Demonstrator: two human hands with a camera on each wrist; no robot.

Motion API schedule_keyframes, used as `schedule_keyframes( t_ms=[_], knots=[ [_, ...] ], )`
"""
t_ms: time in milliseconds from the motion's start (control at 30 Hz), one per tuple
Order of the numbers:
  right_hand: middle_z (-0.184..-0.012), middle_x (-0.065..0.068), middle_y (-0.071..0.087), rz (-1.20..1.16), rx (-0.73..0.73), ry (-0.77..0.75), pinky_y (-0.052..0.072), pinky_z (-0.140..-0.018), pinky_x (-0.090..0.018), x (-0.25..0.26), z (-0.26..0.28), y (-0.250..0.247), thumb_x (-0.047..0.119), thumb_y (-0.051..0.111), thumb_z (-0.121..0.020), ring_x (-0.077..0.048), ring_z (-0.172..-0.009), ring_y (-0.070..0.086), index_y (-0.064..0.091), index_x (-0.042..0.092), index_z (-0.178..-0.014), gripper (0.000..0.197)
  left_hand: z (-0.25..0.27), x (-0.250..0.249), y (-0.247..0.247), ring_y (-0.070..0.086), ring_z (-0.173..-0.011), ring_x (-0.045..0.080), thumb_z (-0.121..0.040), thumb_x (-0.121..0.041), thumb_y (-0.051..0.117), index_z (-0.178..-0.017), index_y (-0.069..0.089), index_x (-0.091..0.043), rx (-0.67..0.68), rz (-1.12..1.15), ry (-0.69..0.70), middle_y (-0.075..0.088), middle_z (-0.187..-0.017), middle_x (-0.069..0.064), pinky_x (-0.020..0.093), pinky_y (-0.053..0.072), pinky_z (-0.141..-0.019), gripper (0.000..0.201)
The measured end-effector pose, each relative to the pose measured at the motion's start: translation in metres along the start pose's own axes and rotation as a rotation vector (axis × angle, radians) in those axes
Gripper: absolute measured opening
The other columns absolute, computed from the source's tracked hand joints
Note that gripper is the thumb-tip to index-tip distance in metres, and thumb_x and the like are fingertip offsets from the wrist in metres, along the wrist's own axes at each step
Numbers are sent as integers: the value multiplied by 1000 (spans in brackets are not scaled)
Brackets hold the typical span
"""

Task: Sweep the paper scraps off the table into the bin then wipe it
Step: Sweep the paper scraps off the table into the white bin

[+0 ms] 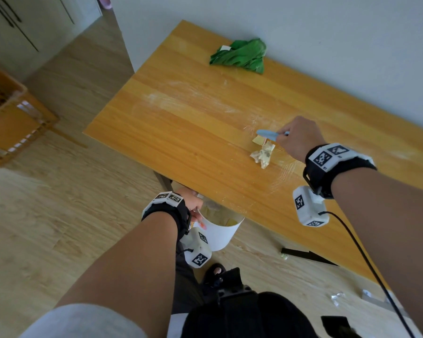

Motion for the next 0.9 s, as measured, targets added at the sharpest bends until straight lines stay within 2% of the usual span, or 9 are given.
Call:
schedule_keyframes(
  t_ms=[67,200,300,400,533,633,700,833,900],
  knots=[
    [-58,-11,63,-32,24,-5,41,-46,-27,2,5,2,15,55,-88,-22,-49,47,77,5,-90,24,-2,2,1,72,-93,41,-80,-4,48,-142,36,-6,9,-4,-4,67,-66,19,53,48,-99,63],
    [-82,-29,71,-99,84,-27,41,-47,-27,5,13,3,14,55,-84,-27,-49,54,74,-8,-83,29,6,-2,7,68,-73,31,-91,-5,53,-127,54,6,-111,21,53,69,-59,13,43,58,-83,37],
    [-69,-21,72,-113,61,-39,43,-41,-20,5,21,-1,13,56,-84,-22,-44,59,75,-4,-77,27,9,-2,13,65,-70,28,-95,-3,50,-126,54,7,-126,35,68,69,-94,26,40,59,-79,33],
    [-62,-24,66,-141,-48,1,46,-50,-27,-4,23,-8,13,53,-84,-28,-51,56,74,-5,-78,29,10,-3,15,64,-68,29,-94,-2,50,-130,52,3,-140,41,83,66,-116,28,42,59,-79,37],
    [-58,-20,53,-70,5,18,34,-51,-28,-10,28,1,13,49,-88,-32,-53,49,70,-13,-89,34,15,-2,14,74,-74,30,-89,-1,48,-149,31,-9,-84,15,62,67,-116,25,47,57,-90,63],
    [-85,-36,66,-47,87,-43,32,-53,-28,-1,36,14,13,50,-89,-54,-76,61,68,-14,-93,33,17,-2,13,75,-84,34,-88,1,45,-154,23,-17,-55,21,68,65,-121,24,52,53,-94,71],
    [-86,-33,68,-59,136,-70,33,-50,-27,8,42,19,13,51,-88,-49,-79,65,70,-12,-90,31,17,-1,12,74,-87,33,-87,-1,47,-153,24,-18,-68,-4,82,62,-128,21,53,54,-93,73],
    [-69,-33,63,-94,235,-111,30,-41,-19,19,49,24,14,51,-89,-19,-54,70,67,-15,-95,34,19,1,14,75,-81,31,-87,0,46,-153,24,-18,-57,2,98,62,-127,23,53,54,-92,72],
    [-70,-29,68,-107,192,-120,37,-42,-18,20,49,20,14,52,-88,-24,-57,71,71,-11,-92,32,20,1,14,75,-82,33,-84,1,45,-153,25,-18,-50,2,104,63,-126,23,55,53,-93,75]
  ],
)
Point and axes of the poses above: each hand's wrist, its own z-axis away from the middle knuckle, its own y-axis out of the palm, x = y × z, the point moved 3 cm from there along -z, towards the middle knuckle
